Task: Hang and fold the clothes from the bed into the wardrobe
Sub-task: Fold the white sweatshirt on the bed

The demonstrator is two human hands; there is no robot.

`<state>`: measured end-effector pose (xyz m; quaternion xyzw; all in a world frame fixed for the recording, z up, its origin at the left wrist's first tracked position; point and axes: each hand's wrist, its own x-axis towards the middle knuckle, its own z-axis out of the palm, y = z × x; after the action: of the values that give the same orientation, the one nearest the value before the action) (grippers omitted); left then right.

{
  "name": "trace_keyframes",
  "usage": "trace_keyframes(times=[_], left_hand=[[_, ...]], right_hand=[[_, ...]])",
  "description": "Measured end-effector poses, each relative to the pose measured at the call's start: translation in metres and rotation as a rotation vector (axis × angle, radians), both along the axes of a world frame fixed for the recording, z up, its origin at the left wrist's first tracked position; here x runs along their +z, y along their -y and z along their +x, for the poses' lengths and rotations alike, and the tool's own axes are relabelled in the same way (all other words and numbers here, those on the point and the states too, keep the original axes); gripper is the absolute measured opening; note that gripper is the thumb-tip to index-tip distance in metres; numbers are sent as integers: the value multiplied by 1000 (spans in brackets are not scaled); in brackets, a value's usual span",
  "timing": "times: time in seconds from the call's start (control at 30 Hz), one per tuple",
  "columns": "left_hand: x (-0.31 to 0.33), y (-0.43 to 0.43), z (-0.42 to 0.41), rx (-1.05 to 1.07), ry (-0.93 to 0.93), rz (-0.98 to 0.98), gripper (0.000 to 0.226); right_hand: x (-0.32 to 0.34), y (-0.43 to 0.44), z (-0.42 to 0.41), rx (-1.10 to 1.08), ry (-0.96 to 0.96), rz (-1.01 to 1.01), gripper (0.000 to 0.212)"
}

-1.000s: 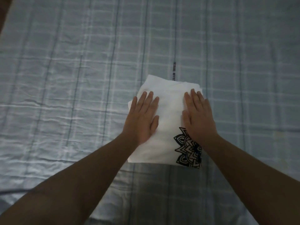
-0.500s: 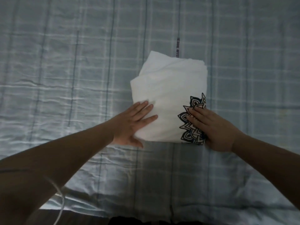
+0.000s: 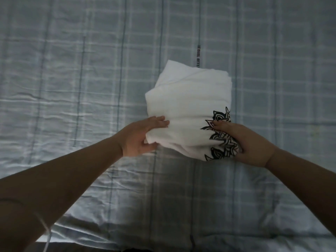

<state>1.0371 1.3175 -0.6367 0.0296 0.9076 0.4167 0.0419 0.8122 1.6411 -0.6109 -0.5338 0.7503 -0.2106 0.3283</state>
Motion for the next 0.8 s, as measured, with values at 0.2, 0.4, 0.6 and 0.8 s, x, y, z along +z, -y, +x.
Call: trace_keyframes(times=[0.2, 0.4, 0.6, 0.8], left_hand=[[25, 21, -52, 529, 325, 477, 36], [23, 41, -113, 843, 424, 705, 58], [3, 20, -123, 788, 375, 297, 77], [-15, 15, -146, 977, 300, 16, 36]], right_hand=[[27, 44, -32, -567, 309, -74, 32], [6, 93, -66, -987, 302, 14, 27], [-31, 114, -72, -1064, 52, 169, 52], [-41, 122, -71, -1176, 30, 160, 60]])
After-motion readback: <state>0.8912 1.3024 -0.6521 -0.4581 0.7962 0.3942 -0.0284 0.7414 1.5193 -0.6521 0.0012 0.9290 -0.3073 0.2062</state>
